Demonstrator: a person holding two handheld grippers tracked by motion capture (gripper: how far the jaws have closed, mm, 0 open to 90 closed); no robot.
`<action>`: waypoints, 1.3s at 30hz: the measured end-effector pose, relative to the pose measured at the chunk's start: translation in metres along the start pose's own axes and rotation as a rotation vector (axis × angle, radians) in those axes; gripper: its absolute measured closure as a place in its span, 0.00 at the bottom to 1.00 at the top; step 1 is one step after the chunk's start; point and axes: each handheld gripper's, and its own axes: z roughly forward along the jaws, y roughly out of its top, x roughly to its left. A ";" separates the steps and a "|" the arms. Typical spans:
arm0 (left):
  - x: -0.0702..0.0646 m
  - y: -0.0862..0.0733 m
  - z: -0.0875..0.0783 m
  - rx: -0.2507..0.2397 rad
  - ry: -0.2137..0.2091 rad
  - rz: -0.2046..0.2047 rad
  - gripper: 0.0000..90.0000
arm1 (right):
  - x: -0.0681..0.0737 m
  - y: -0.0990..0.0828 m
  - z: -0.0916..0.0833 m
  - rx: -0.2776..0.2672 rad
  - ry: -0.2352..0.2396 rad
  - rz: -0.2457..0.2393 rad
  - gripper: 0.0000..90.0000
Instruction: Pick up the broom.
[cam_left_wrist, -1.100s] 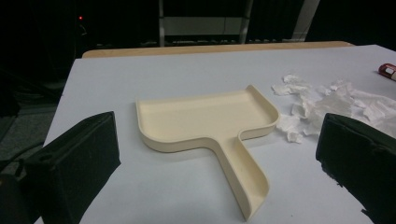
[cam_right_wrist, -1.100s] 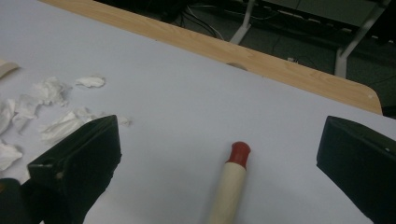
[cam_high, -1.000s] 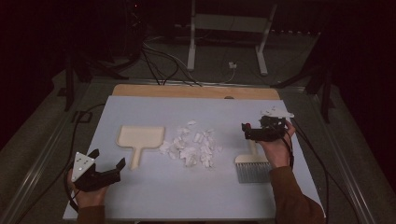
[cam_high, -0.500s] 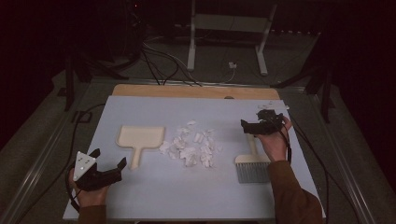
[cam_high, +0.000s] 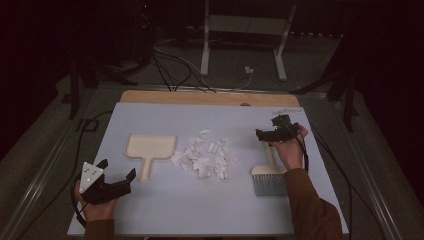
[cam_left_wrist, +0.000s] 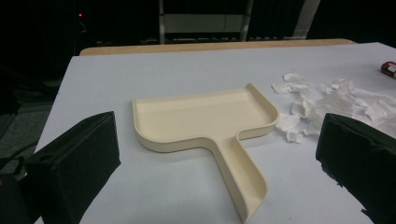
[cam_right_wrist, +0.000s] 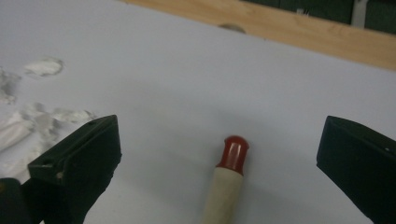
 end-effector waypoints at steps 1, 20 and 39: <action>0.000 0.000 0.000 -0.001 0.001 0.000 0.01 | -0.001 -0.001 0.002 0.008 0.000 0.007 0.00; 0.001 0.000 0.000 -0.001 -0.003 -0.003 0.01 | -0.007 -0.013 0.024 0.114 0.009 0.086 0.18; 0.001 0.000 0.000 0.006 0.001 -0.004 0.01 | -0.002 -0.023 0.044 0.224 -0.091 0.121 0.64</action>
